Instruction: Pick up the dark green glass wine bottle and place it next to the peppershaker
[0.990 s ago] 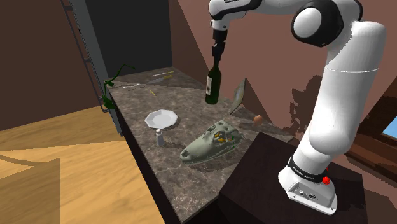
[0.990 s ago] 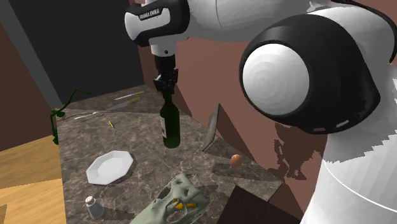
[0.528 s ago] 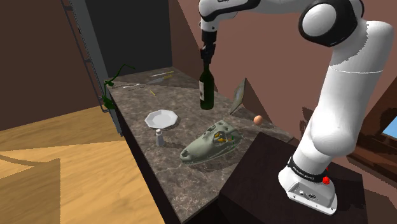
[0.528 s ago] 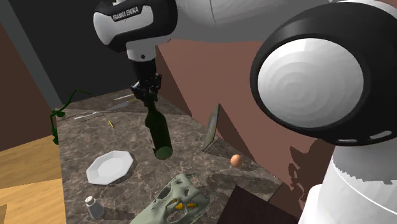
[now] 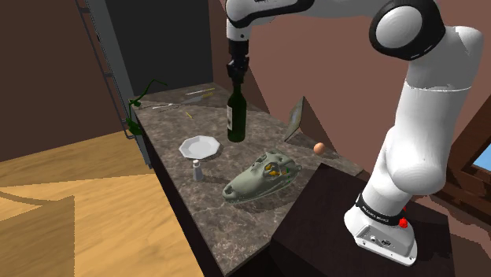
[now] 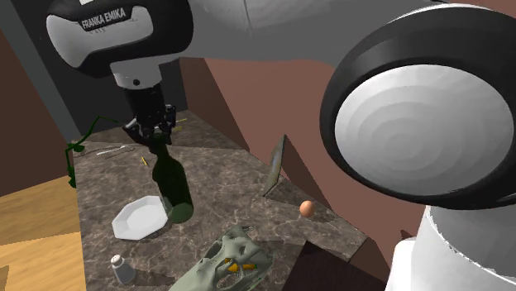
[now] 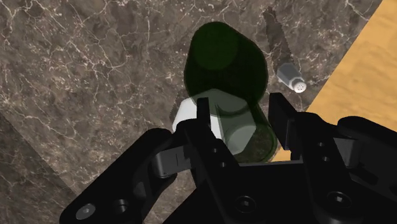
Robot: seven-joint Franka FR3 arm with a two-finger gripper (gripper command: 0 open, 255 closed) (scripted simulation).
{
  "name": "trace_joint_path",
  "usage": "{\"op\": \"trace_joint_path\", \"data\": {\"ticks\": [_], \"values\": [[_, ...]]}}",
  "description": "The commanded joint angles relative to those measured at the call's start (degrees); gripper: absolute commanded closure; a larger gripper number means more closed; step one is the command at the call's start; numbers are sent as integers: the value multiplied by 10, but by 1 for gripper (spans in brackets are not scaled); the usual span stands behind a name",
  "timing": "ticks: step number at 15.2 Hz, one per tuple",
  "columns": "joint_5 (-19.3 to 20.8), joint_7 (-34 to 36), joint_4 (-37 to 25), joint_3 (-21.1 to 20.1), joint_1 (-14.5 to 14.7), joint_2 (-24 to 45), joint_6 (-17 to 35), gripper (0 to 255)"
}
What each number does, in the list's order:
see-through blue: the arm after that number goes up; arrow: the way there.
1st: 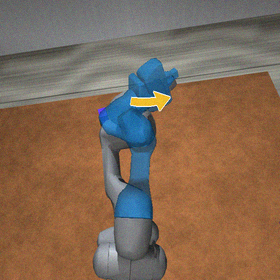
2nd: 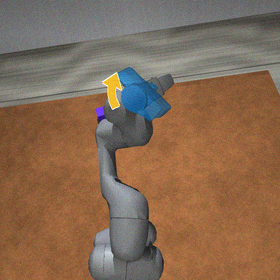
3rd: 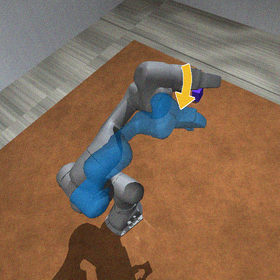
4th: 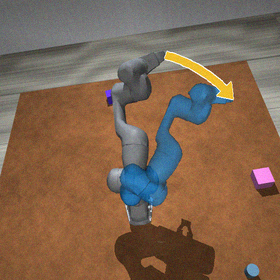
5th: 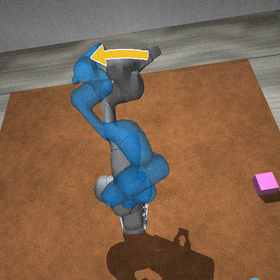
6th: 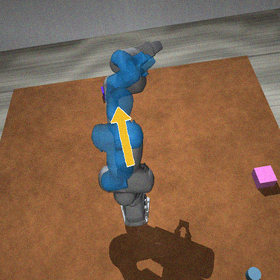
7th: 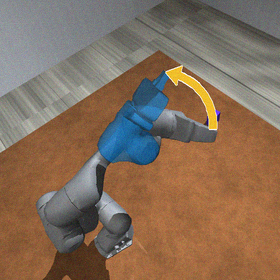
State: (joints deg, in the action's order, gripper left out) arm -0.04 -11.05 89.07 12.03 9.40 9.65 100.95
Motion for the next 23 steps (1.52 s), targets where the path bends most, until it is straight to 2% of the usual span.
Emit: {"op": "trace_joint_path", "data": {"ticks": [1, 5, 23], "values": [[2, 25, -9, -10, 14, 7, -3, 255], [3, 69, -41, -27, 40, 29, -13, 255], [2, 72, 89, -28, 41, 36, 123, 255]]}}
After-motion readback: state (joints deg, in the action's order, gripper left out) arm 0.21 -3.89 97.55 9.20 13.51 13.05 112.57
